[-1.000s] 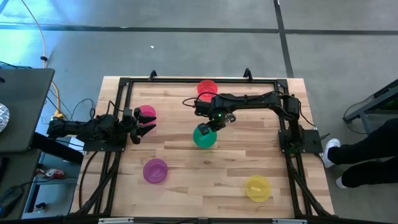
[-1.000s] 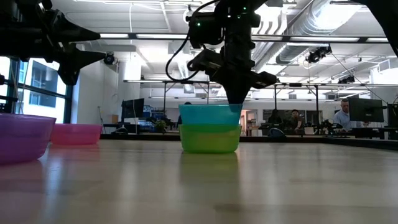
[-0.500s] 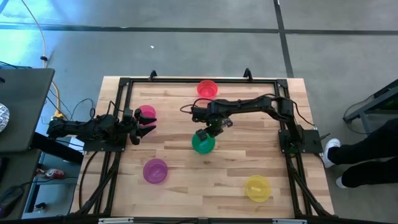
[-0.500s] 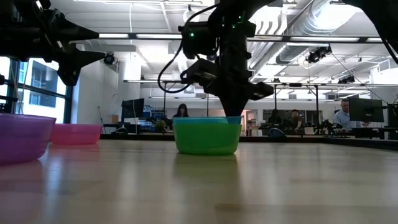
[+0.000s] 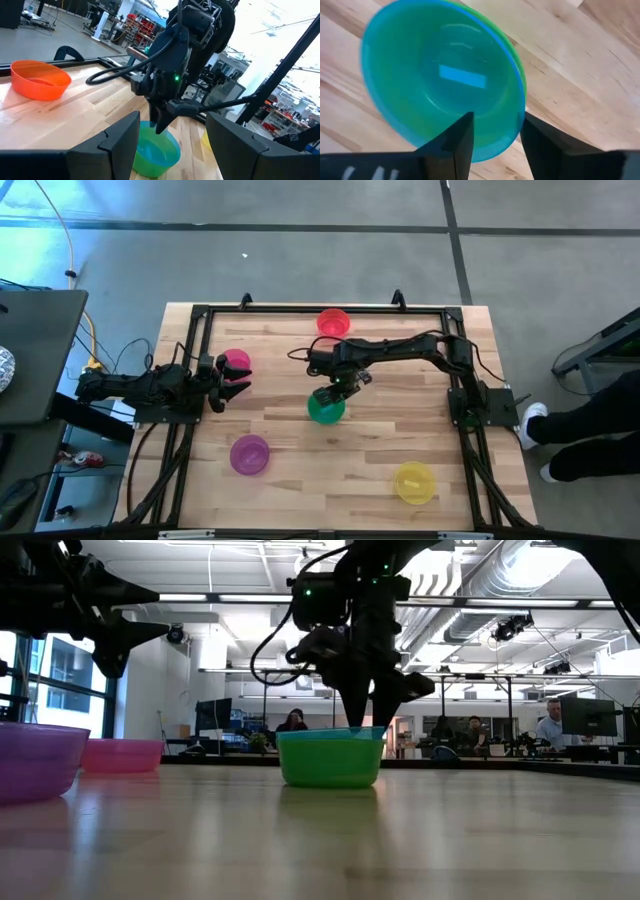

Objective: Nest bowls inside each other
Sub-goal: Stack the blue bowl on the green bowl, then stack the orange bowl on the blue bowl

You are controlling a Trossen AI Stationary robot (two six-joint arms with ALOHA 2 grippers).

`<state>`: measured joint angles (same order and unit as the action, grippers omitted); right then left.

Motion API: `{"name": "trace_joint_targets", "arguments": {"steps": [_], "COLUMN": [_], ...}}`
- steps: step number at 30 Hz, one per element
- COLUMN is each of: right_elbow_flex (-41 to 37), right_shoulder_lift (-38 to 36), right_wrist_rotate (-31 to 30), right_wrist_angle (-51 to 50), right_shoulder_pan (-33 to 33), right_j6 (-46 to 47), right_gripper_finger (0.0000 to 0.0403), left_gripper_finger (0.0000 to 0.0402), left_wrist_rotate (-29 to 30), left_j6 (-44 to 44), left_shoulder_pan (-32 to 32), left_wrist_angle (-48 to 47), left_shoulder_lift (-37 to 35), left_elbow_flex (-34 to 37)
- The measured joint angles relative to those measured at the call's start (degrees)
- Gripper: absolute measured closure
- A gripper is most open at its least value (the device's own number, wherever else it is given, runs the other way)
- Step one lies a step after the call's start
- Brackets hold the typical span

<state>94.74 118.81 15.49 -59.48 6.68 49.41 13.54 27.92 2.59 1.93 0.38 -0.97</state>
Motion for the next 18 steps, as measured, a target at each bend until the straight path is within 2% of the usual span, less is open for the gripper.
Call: {"name": "trace_joint_targets", "arguments": {"steps": [11,14,18], "right_elbow_flex": [0.0,0.0,0.0], "right_shoulder_lift": [-4.3,-4.3,-4.2], "right_wrist_rotate": [-5.5,-6.0,-8.6], "right_wrist_angle": [-1.2,-1.5,-1.3], "right_shoulder_pan": [0.4,0.4,0.4], "right_j6": [-0.3,-0.7,-1.3], "right_gripper_finger": [0.0253,0.0271,0.0316], "left_gripper_finger": [0.0186,0.0186,0.0186], "left_wrist_rotate": [0.1,0.1,0.1], "left_j6": [0.4,0.6,0.9], "left_shoulder_pan": [0.0,0.0,0.0], "left_wrist_angle": [0.0,0.0,0.0], "left_shoulder_lift": [0.0,0.0,0.0], "left_elbow_flex": [0.0,0.0,0.0]}}
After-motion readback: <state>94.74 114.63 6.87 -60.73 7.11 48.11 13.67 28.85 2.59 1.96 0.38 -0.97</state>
